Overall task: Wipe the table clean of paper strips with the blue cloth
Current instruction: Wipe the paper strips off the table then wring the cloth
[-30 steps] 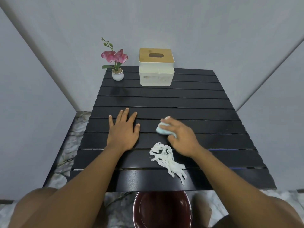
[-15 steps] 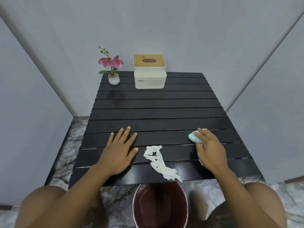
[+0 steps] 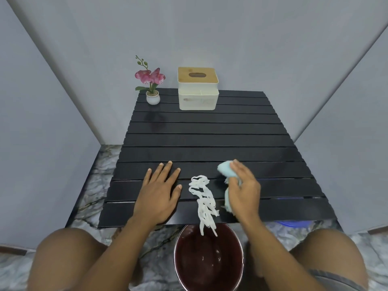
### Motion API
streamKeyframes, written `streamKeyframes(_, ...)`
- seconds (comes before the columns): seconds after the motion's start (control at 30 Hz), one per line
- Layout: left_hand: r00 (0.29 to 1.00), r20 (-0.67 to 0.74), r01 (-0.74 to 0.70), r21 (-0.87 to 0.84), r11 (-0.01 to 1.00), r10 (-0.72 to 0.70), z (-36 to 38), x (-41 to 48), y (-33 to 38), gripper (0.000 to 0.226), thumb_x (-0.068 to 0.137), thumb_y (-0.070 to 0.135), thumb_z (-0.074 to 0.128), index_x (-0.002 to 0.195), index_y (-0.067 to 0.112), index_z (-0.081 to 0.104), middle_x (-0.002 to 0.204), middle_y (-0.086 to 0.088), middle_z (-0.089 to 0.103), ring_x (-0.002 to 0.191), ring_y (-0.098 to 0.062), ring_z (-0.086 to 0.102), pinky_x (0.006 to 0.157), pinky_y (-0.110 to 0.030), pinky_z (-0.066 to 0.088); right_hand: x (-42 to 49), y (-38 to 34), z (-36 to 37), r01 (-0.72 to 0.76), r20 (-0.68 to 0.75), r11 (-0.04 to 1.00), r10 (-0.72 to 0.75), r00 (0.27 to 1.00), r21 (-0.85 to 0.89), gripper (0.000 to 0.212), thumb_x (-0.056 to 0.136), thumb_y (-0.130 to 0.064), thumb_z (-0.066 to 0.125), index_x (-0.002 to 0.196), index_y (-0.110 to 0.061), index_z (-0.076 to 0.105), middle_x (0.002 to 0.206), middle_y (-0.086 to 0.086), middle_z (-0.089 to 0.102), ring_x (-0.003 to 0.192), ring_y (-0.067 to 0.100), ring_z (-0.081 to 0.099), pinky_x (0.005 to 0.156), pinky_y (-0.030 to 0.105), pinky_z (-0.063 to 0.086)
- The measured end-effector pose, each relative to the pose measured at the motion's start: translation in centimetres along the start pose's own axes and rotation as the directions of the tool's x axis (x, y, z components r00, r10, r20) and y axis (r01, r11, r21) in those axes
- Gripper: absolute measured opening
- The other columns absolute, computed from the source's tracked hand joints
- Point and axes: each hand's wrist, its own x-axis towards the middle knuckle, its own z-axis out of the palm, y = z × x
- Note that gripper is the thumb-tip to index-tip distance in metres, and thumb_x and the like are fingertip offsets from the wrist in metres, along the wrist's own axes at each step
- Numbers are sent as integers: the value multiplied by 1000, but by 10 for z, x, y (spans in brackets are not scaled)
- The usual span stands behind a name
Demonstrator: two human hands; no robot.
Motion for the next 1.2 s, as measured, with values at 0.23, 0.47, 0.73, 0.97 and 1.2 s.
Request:
streamKeyframes(0.23, 1000, -7, 6, 8, 1000, -6, 0, 0, 0, 55, 97, 49, 19, 149, 31, 24, 160, 5, 13, 147, -15, 5, 120, -41, 1, 62, -6, 21, 298, 527, 938, -166, 834, -175, 42, 89, -4, 46, 128, -16, 60, 143, -3, 48, 137, 15, 34, 114, 30, 22)
streamKeyframes(0.47, 1000, -13, -5, 0, 1000, 5, 1, -2, -2, 53, 99, 44, 21, 149, 30, 24, 161, 4, 13, 147, -15, 5, 120, -41, 2, 14, -13, 14, 416, 764, 905, -331, 554, 91, 45, 78, -4, 47, 110, -24, 72, 130, -15, 59, 130, 0, 42, 111, 37, 32)
streamKeyframes(0.73, 999, -34, -7, -13, 1000, 7, 1, 0, -2, 51, 99, 42, 27, 149, 29, 27, 160, 3, 17, 147, -17, 9, 120, -41, 2, -36, -7, -30, 238, 818, 949, -301, 490, 206, 35, 72, 6, 53, 84, -14, 79, 106, -11, 72, 116, -1, 56, 102, 31, 44)
streamKeyframes(0.97, 999, -37, -10, -10, 1000, 10, 2, 0, -2, 51, 99, 43, 28, 148, 29, 28, 159, 3, 18, 147, -17, 10, 120, -42, 4, 2, -15, -47, -13, 632, 944, -211, 745, 330, 36, 72, 10, 47, 88, -4, 76, 108, 2, 72, 113, 9, 60, 103, 30, 43)
streamKeyframes(1.2, 999, -31, -12, -4, 1000, 12, 1, -2, 0, 51, 100, 42, 28, 149, 28, 28, 160, 2, 18, 147, -18, 10, 120, -41, 4, 35, 1, -39, 135, 509, 990, -100, 855, -32, 44, 90, -20, 57, 133, -29, 53, 135, -10, 54, 131, 7, 41, 110, 30, 30)
